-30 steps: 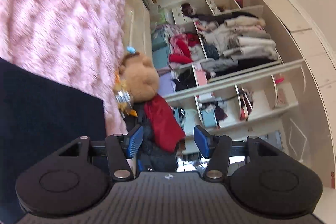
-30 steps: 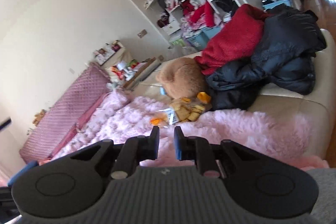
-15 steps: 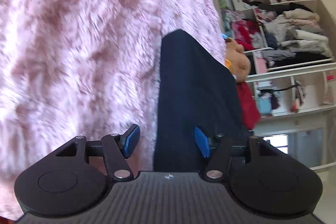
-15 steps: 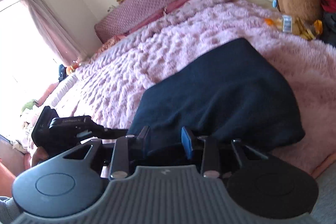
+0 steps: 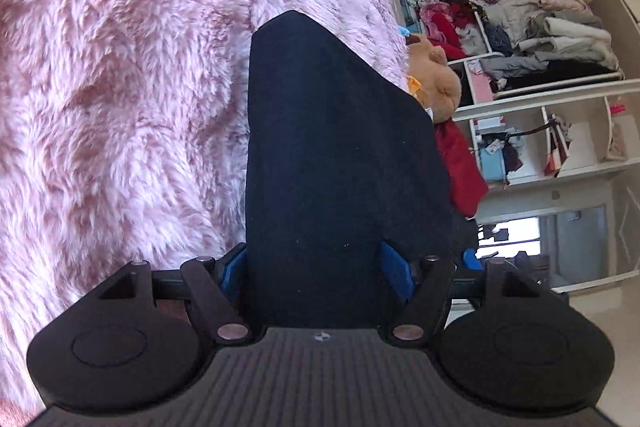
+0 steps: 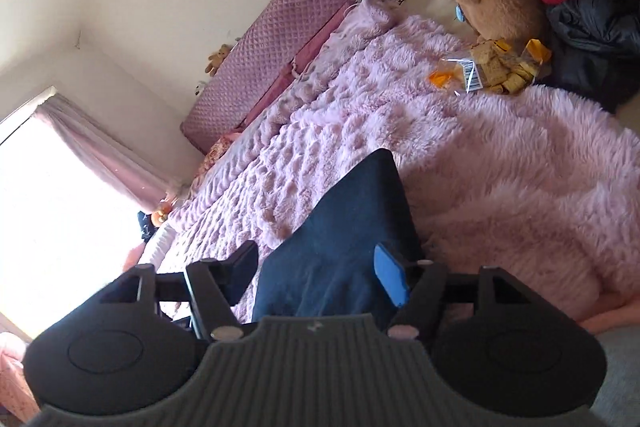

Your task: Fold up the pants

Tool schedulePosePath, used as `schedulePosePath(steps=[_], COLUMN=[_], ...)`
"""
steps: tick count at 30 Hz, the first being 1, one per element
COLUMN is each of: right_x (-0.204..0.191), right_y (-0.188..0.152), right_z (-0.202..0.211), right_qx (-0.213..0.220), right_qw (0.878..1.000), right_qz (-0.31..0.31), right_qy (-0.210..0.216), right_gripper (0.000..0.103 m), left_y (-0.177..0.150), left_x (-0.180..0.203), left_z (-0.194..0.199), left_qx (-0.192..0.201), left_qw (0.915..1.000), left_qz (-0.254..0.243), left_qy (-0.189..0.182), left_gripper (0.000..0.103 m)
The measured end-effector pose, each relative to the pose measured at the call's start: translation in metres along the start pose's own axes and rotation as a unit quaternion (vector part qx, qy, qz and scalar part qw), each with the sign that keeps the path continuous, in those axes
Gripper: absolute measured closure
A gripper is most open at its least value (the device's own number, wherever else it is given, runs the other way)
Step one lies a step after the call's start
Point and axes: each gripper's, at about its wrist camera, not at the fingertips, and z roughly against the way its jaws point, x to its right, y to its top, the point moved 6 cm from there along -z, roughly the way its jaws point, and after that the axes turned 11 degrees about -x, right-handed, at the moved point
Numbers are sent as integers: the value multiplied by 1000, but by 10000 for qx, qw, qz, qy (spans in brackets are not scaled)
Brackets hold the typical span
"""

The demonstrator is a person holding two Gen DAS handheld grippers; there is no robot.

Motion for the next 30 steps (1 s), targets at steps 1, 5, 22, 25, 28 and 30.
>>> schedulePosePath(steps=[1, 5, 22, 25, 28, 30], right_x=[11, 51, 67, 64, 60, 57], right_y=[9, 36, 34, 30, 30, 27], right_z=[-2, -26, -120, -124, -135, -140], right_qx=[-140, -915, -2995, -2916, -2840, -2799], right_qw=[9997, 9924, 9340, 9301, 9357, 9391], right_qz=[-45, -439, -342, -367, -293, -265], right_qy=[191, 689, 1916, 2203, 2071, 1978], right_gripper=[35, 35, 23, 24, 34, 53], left_y=[0, -3, 1, 5, 11, 14], left_x=[5, 15, 9, -1, -20, -27], left_z=[-3, -10, -14, -14, -14, -14], left_qx=[-27, -109, -420, -426, -422, -447], left_qw=[9997, 9970, 9966, 9981, 9974, 9954], left_qz=[-114, -318, -498, -434, 96, 335], left_qy=[192, 697, 511, 47, -579, -775], left_gripper=[24, 19, 17, 21, 30, 45])
